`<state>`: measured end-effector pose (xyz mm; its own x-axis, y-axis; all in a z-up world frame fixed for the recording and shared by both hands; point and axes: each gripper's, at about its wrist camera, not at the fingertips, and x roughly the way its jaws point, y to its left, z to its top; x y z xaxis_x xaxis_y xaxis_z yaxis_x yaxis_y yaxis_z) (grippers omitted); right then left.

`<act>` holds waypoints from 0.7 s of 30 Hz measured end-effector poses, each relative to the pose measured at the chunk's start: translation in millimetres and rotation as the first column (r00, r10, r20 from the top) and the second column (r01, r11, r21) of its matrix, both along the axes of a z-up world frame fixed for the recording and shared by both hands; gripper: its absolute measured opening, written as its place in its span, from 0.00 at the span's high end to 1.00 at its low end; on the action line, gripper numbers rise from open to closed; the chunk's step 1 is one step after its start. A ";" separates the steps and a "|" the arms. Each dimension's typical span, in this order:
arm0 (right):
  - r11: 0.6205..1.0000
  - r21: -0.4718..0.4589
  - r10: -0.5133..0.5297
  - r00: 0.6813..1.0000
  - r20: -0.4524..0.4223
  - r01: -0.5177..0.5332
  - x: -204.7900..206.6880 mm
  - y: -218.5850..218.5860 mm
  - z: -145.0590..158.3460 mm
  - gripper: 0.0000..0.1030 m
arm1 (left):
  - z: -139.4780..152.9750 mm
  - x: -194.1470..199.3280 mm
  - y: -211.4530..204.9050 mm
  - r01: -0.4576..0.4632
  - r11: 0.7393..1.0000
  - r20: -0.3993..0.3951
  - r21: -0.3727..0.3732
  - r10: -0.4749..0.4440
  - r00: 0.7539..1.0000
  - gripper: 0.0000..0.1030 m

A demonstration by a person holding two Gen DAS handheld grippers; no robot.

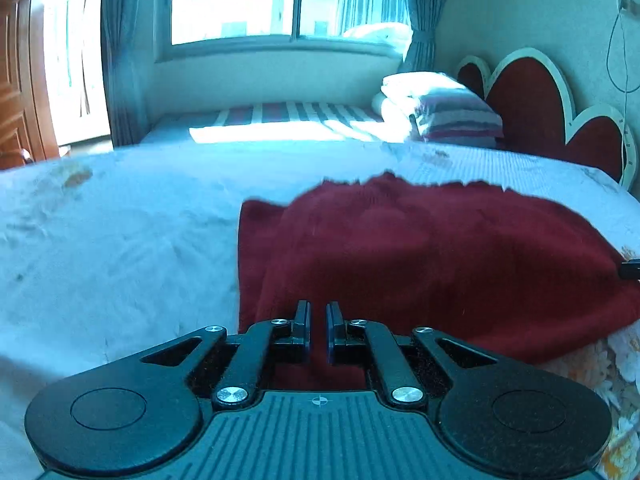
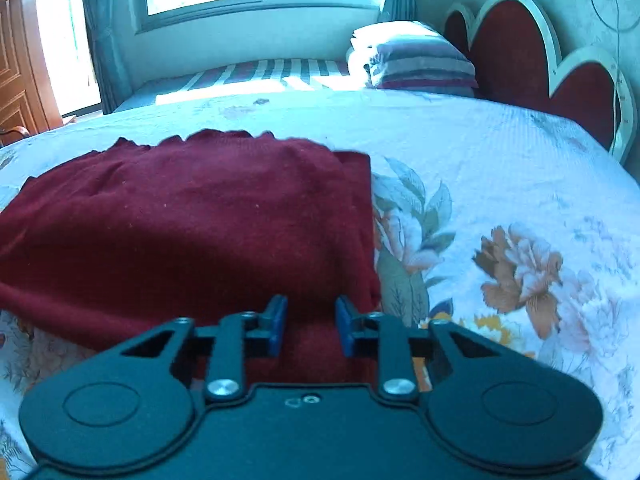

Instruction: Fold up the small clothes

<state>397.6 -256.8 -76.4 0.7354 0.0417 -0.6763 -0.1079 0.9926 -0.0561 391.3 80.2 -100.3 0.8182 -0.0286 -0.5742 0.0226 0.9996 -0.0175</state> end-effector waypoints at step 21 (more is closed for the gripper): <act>0.990 0.135 0.035 0.999 -0.031 -0.030 88.1 -29.0 -5.2 0.89 | -1.3 105.6 -22.5 0.070 0.996 -0.023 0.055 -0.069 0.997 0.54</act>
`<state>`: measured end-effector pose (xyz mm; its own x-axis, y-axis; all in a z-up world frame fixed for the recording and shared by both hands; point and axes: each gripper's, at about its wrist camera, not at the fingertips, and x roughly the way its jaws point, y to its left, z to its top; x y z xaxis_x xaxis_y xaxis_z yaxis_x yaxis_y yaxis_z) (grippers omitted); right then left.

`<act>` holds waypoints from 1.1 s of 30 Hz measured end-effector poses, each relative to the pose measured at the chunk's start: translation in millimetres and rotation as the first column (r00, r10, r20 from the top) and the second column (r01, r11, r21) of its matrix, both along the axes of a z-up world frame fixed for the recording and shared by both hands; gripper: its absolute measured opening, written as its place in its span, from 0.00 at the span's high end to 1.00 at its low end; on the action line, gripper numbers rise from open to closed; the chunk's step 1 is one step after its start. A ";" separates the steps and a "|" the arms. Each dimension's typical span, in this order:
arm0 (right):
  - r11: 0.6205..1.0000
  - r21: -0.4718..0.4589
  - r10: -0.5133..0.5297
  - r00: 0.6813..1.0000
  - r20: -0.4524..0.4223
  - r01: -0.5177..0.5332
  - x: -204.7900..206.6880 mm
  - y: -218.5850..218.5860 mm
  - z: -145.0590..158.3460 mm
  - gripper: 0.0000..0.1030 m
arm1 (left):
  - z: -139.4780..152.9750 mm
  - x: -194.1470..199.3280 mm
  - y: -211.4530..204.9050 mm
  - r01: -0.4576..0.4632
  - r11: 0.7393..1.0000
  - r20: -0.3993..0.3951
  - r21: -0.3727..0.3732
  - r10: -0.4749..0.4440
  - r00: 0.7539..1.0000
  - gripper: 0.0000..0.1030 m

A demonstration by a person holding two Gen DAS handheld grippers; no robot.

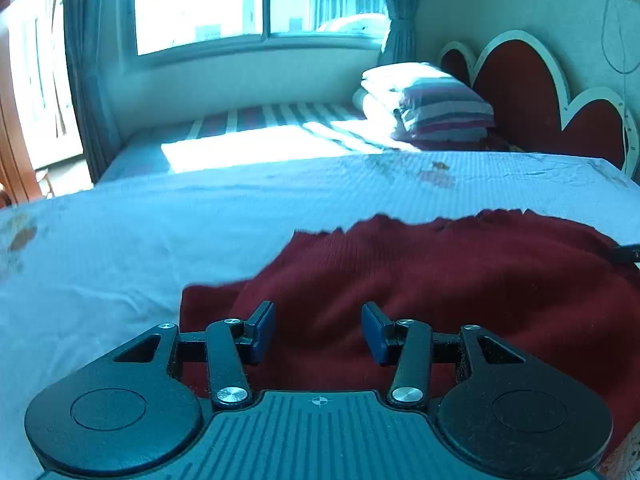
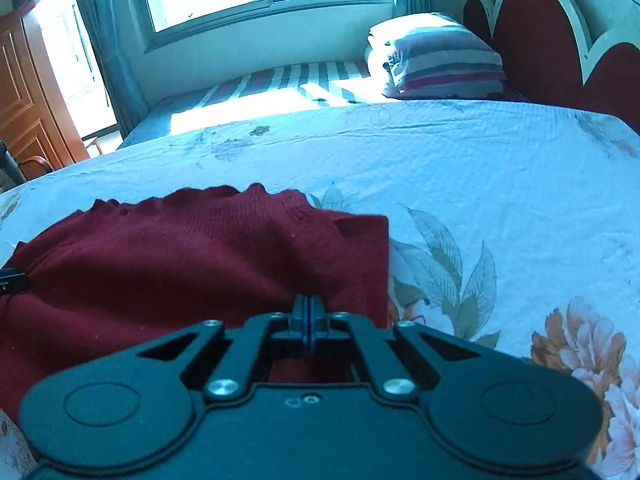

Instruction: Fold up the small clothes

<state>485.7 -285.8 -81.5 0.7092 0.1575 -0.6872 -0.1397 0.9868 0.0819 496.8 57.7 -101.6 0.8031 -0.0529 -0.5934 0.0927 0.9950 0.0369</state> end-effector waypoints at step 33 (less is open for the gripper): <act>0.976 -0.113 0.198 0.972 0.123 -0.184 -8.8 15.4 16.6 0.70 | -10.7 -14.7 -4.8 -0.100 0.995 -0.002 -0.023 0.100 0.995 0.06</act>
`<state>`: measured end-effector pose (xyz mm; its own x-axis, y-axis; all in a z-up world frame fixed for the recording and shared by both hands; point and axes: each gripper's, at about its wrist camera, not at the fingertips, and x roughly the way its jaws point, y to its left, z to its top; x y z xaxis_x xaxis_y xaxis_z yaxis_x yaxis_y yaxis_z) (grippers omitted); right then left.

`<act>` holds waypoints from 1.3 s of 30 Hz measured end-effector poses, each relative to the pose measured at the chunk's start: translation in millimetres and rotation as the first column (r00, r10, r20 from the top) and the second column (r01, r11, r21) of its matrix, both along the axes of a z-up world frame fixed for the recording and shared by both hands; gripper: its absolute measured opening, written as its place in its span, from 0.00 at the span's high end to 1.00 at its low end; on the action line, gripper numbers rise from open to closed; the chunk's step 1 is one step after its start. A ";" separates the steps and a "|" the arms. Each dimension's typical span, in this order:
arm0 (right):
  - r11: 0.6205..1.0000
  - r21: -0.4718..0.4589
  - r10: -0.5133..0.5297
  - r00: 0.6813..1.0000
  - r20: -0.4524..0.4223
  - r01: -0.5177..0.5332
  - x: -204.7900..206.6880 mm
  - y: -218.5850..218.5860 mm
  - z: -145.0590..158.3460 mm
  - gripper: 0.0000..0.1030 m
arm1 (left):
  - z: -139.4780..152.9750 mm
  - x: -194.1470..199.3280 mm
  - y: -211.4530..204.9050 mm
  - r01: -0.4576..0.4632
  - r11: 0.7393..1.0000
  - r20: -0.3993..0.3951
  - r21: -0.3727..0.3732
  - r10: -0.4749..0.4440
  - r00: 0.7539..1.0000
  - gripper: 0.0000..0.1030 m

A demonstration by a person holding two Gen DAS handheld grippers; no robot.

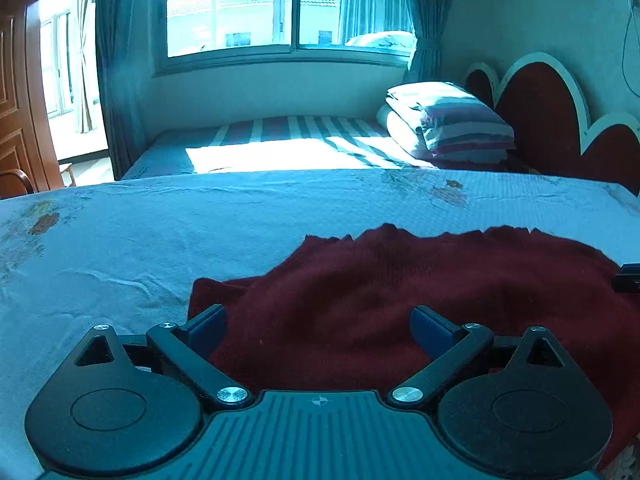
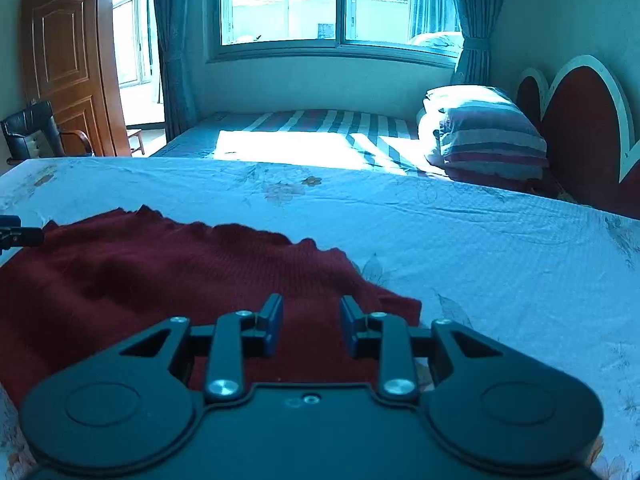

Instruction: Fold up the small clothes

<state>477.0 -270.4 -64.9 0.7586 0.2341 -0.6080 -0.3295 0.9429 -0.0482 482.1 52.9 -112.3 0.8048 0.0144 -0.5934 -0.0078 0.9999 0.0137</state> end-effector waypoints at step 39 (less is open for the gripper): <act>0.998 -0.060 0.010 0.999 -0.038 -0.012 -60.6 14.0 -10.7 0.39 | -23.8 -72.4 3.8 0.010 0.998 -0.095 0.055 -0.005 0.995 0.00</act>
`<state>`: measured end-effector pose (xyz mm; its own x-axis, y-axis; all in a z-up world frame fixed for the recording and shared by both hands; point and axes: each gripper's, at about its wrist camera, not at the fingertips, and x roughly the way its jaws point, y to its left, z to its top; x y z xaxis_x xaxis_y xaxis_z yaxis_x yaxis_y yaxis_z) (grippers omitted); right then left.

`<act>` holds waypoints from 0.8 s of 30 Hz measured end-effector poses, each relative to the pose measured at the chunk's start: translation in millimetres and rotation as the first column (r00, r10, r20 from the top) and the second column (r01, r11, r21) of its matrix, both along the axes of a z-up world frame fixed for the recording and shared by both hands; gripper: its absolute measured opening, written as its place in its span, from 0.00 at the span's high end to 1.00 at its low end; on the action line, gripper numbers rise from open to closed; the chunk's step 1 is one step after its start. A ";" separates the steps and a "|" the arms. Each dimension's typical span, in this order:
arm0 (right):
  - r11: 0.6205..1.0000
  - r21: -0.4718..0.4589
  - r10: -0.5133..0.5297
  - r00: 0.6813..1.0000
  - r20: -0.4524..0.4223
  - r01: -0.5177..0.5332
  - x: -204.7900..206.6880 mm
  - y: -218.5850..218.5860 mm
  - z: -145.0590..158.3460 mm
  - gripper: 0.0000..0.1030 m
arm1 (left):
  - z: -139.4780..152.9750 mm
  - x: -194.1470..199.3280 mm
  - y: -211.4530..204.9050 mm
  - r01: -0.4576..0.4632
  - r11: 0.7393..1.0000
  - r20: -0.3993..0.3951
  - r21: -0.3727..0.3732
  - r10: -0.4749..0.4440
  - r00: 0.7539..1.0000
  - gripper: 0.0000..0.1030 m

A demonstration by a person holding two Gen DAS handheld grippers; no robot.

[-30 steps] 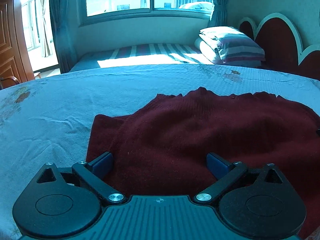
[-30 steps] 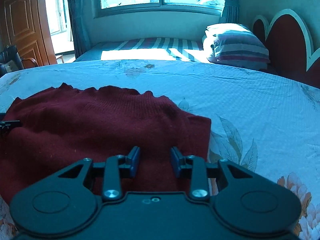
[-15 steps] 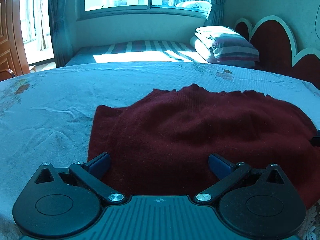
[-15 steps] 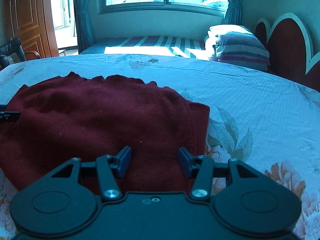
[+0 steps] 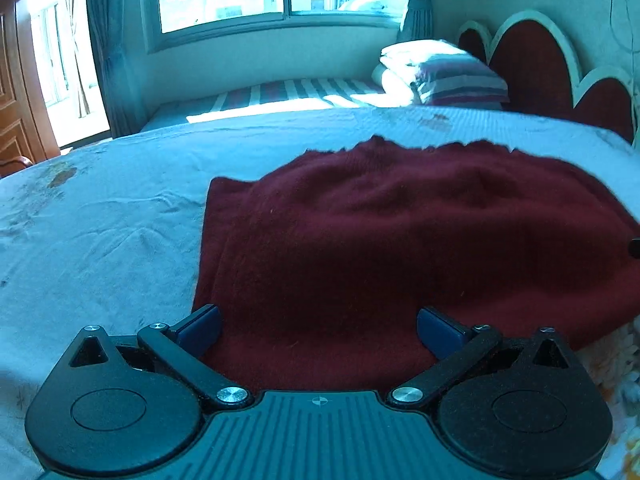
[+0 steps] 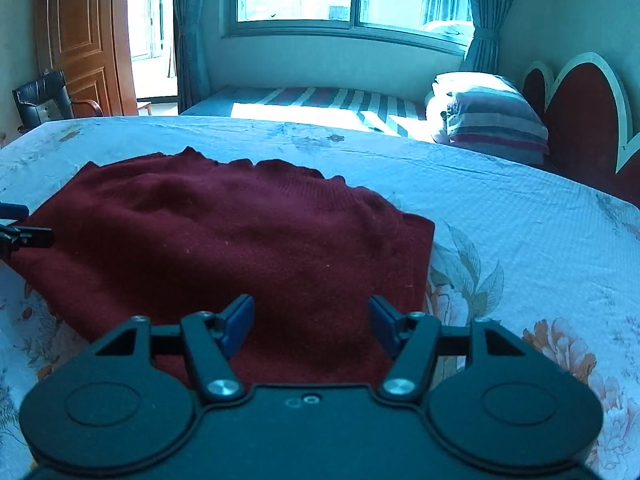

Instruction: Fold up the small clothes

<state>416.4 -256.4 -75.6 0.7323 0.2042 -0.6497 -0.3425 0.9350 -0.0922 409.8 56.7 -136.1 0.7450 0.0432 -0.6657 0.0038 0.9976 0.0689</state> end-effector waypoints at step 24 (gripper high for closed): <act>0.985 0.032 -0.169 0.985 -0.026 0.169 -37.3 -37.0 5.5 0.31 | 16.3 -30.4 33.9 -0.112 0.993 -0.069 -0.042 0.109 0.992 0.00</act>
